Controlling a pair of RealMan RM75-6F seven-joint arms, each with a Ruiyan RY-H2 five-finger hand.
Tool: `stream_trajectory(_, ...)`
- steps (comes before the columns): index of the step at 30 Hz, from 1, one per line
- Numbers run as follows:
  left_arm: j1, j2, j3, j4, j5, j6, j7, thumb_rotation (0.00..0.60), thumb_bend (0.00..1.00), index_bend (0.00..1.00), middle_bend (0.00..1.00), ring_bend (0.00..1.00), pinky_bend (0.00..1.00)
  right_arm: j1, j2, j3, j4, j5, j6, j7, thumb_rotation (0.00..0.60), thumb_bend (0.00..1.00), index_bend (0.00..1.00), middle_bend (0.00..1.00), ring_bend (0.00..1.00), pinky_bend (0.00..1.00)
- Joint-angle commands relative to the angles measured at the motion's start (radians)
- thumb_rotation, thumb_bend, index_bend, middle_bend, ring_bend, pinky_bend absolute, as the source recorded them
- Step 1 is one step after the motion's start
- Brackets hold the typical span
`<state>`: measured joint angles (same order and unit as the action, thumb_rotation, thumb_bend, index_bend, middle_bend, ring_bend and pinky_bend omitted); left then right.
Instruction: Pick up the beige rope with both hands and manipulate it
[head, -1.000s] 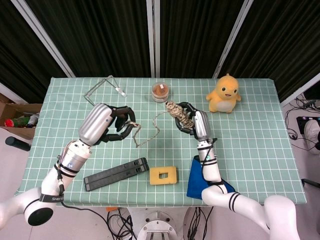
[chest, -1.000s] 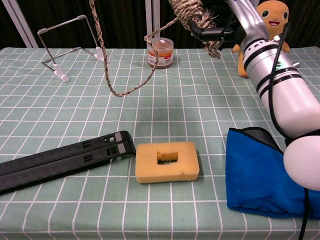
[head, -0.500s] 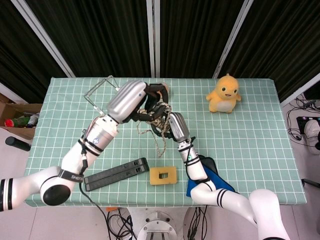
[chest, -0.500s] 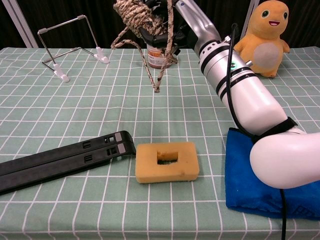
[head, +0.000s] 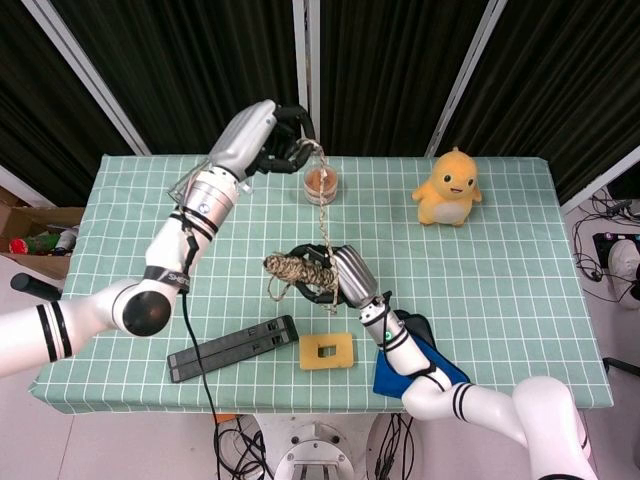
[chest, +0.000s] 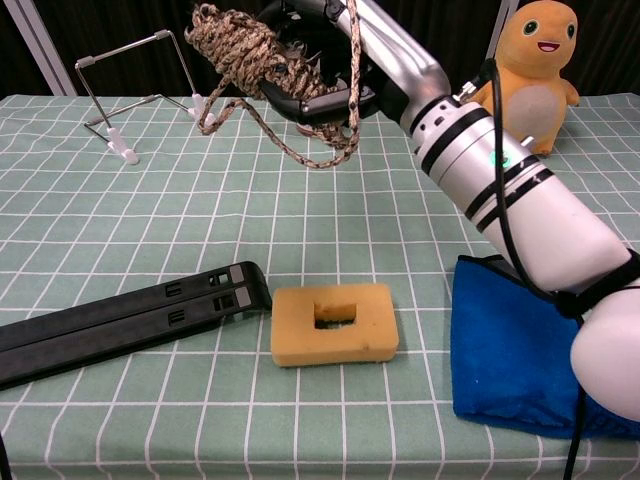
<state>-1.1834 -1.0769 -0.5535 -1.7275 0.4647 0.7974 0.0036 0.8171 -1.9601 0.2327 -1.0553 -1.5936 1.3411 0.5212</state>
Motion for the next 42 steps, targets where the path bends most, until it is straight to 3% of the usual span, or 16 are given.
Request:
stream_trajectory(1,0.01,-0.022,0.036,0.059,-0.038,-0.029,-0.024,0.6,0.47,0.83,0.83,0.74,0.84,-0.036,0.03,-0.033,-0.032,-0.041,0.071,0.026,0.6,0.63,0.89,0.68,0.61,0.76)
stream_trajectory(9,0.098,-0.073,0.108,0.123,0.013,-0.036,-0.091,0.6,0.47,0.83,0.83,0.75,0.84,-0.155,0.069,-0.112,-0.092,-0.09,0.238,0.105,0.6,0.64,0.9,0.68,0.61,0.76)
stream_trajectory(14,0.138,-0.103,0.153,0.162,0.047,-0.018,-0.093,0.6,0.47,0.83,0.83,0.75,0.84,-0.208,0.087,-0.13,-0.134,-0.084,0.288,0.161,0.6,0.64,0.9,0.68,0.61,0.76)
stream_trajectory(26,0.248,-0.136,0.203,0.181,0.13,0.035,-0.124,0.6,0.47,0.83,0.84,0.75,0.84,-0.249,0.123,-0.055,-0.236,-0.023,0.304,0.245,0.6,0.63,0.9,0.68,0.61,0.77)
stream_trajectory(38,0.33,-0.142,0.217,0.19,0.209,0.042,-0.165,0.6,0.47,0.83,0.84,0.75,0.84,-0.266,0.104,-0.008,-0.214,0.009,0.304,0.251,0.6,0.63,0.9,0.68,0.61,0.77)
stream_trajectory(42,0.345,-0.122,0.253,0.165,0.256,0.04,-0.114,0.6,0.47,0.83,0.84,0.75,0.84,-0.264,0.074,0.036,-0.188,0.038,0.312,0.246,0.6,0.63,0.9,0.68,0.61,0.77)
